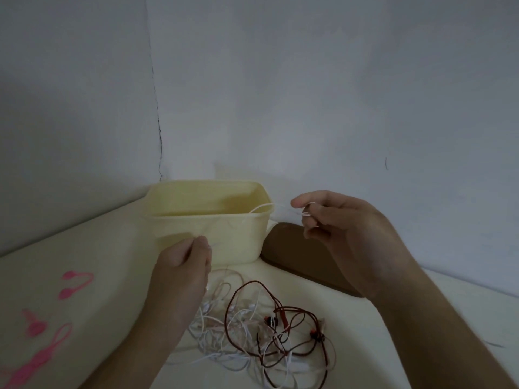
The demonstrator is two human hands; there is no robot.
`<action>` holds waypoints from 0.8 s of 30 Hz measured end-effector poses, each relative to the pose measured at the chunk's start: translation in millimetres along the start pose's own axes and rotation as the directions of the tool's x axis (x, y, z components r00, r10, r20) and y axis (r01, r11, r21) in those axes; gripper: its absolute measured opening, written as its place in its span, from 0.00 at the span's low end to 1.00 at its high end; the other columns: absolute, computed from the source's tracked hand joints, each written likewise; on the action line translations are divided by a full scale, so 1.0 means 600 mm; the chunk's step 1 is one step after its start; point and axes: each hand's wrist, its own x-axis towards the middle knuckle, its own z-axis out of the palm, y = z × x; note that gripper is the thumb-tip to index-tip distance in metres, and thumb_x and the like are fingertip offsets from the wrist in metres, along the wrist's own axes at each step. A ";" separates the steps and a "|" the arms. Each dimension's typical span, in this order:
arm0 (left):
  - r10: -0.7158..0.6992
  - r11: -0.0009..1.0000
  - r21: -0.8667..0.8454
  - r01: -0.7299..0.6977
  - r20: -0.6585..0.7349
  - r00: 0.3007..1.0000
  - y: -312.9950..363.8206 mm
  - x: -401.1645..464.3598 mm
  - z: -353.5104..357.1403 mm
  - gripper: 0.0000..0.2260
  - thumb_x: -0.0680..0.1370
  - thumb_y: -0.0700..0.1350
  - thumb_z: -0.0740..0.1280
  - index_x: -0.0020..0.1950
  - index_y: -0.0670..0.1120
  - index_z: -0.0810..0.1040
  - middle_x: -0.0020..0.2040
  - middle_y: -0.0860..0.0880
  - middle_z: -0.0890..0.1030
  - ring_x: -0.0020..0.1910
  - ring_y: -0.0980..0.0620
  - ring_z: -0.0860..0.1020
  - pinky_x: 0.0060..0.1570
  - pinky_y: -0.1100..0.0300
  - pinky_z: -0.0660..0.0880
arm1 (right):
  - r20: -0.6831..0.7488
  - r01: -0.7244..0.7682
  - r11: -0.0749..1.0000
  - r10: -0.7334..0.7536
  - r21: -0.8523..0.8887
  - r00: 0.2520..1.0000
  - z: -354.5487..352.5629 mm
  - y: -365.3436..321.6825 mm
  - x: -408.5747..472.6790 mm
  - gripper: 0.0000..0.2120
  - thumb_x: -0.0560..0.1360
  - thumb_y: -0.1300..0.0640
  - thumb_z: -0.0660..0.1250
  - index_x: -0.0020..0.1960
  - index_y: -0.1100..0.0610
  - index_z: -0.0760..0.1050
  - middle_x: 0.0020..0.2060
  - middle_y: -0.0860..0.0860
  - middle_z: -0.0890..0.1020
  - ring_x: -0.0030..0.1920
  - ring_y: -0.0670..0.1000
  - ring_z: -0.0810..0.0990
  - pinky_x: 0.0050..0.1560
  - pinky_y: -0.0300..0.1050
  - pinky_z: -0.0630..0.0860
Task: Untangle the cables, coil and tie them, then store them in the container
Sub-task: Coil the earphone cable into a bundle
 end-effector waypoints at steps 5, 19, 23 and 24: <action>0.153 0.968 0.199 -0.150 0.000 0.988 0.003 -0.019 0.007 0.11 0.81 0.53 0.64 0.42 0.52 0.81 0.36 0.52 0.82 0.36 0.51 0.79 0.41 0.51 0.76 | 0.091 -0.023 0.980 0.042 -0.197 0.995 0.019 0.010 -0.007 0.12 0.84 0.67 0.65 0.52 0.59 0.88 0.35 0.58 0.78 0.36 0.54 0.75 0.34 0.44 0.72; 0.209 0.974 0.028 -0.225 0.274 0.939 0.008 -0.034 0.018 0.09 0.78 0.41 0.76 0.51 0.56 0.87 0.41 0.48 0.88 0.39 0.50 0.85 0.44 0.55 0.79 | 0.103 0.092 0.711 -0.029 -0.697 0.994 0.089 0.055 -0.020 0.11 0.79 0.63 0.68 0.48 0.47 0.81 0.39 0.41 0.84 0.42 0.42 0.83 0.45 0.41 0.81; 0.234 0.969 0.024 -0.246 0.230 0.945 0.014 -0.034 0.017 0.08 0.78 0.38 0.75 0.44 0.52 0.88 0.34 0.45 0.85 0.32 0.55 0.80 0.36 0.66 0.73 | 0.031 0.080 0.696 -0.082 -0.713 0.996 0.087 0.063 -0.020 0.08 0.78 0.57 0.73 0.52 0.45 0.78 0.45 0.43 0.84 0.46 0.41 0.83 0.49 0.40 0.82; 0.239 0.970 -0.002 -0.245 0.216 0.947 0.018 -0.035 0.017 0.08 0.77 0.38 0.75 0.43 0.50 0.87 0.33 0.45 0.84 0.31 0.56 0.79 0.35 0.67 0.73 | 0.010 0.064 0.707 -0.079 -0.704 0.997 0.087 0.064 -0.019 0.07 0.78 0.54 0.75 0.51 0.45 0.79 0.45 0.43 0.85 0.45 0.42 0.84 0.49 0.42 0.83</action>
